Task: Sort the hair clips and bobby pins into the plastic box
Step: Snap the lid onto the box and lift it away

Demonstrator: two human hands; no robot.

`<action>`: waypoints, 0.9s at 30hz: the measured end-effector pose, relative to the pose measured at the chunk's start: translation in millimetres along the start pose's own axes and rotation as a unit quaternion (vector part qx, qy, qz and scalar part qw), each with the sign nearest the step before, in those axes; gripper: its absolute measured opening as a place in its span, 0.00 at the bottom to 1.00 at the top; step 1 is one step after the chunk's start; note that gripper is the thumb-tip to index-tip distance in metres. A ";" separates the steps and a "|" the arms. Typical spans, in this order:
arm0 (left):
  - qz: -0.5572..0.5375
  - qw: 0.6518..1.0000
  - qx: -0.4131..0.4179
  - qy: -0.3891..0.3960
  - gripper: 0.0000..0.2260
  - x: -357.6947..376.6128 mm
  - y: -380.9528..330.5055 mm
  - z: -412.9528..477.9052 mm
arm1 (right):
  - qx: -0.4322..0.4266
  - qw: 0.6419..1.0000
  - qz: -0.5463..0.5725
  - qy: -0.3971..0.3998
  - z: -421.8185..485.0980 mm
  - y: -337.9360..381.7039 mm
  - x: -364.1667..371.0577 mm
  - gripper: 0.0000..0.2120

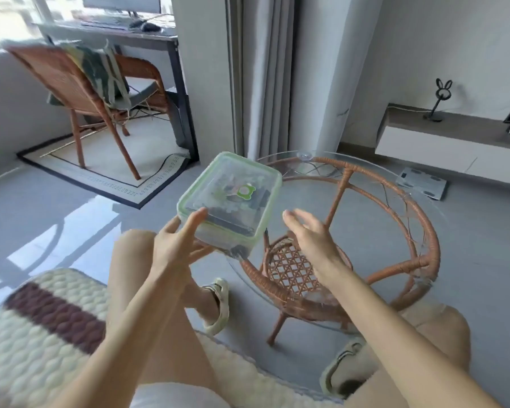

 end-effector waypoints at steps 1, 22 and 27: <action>0.006 1.000 0.011 -0.028 0.17 -16.9 -3.3 -1.0 | -0.012 0.999 -0.041 -0.005 4.8 0.9 -4.0 0.26; 0.145 0.941 -0.287 0.108 0.26 -71.8 130.2 102.5 | 0.036 0.818 -0.563 -0.116 102.2 -67.0 -119.2 0.28; 0.158 0.922 -0.283 0.213 0.12 -24.6 164.5 124.9 | 0.030 0.813 -0.571 -0.108 105.7 -81.3 -131.1 0.30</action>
Point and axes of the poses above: each hand's wrist, its own z-axis towards the middle knuckle, its own x-axis out of the palm, y = z × x, the point moved 4 cm from there along z, towards the middle knuckle, and after that the axes turned 3 degrees about y, right-handed, at the moved point
